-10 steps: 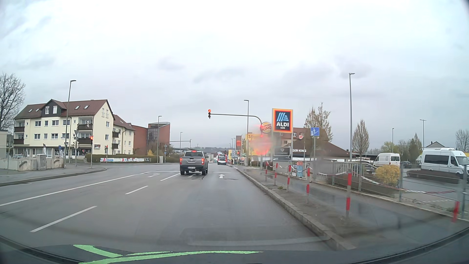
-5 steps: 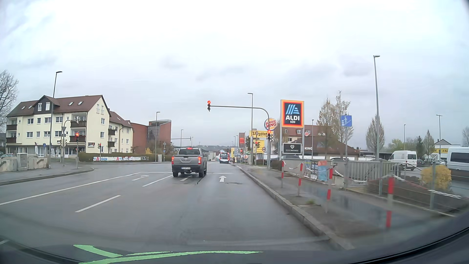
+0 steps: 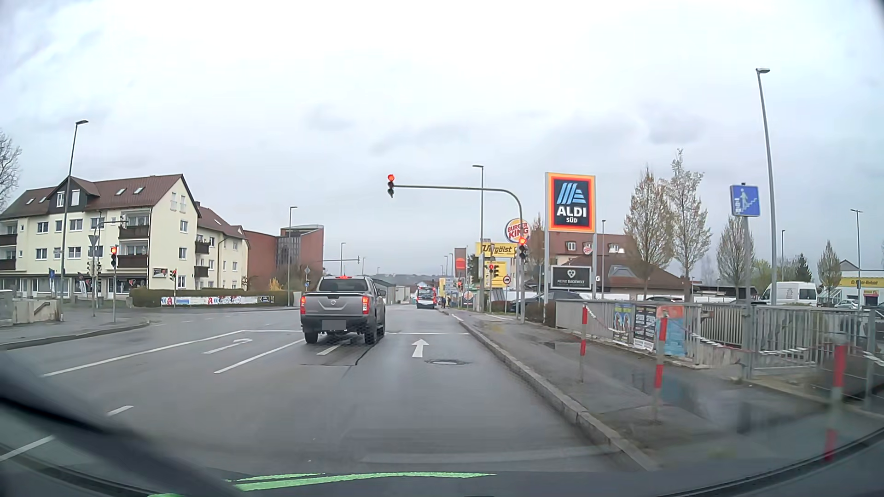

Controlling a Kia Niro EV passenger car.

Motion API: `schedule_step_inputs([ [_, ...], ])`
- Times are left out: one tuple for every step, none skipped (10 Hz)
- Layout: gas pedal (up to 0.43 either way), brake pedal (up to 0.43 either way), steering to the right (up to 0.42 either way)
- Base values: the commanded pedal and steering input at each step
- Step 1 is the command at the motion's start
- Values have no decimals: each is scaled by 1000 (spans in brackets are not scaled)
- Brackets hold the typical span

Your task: Follow the waypoints while adhering to traffic rules and regulations

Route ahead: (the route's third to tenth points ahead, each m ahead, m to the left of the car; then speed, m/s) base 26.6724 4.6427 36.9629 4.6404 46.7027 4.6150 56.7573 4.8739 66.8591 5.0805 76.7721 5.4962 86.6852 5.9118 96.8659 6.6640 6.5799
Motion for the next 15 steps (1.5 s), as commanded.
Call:
schedule_step_inputs([
  [0,238,-6],
  [0,238,-5],
  [0,238,-5],
  [0,238,-3],
  [0,238,-1],
  [0,238,-1],
  [0,238,-1],
  [0,238,1],
  [0,232,1],
  [0,232,1],
  [0,232,2],
  [0,232,5],
  [0,232,8],
  [0,232,8],
  [0,232,6],
])
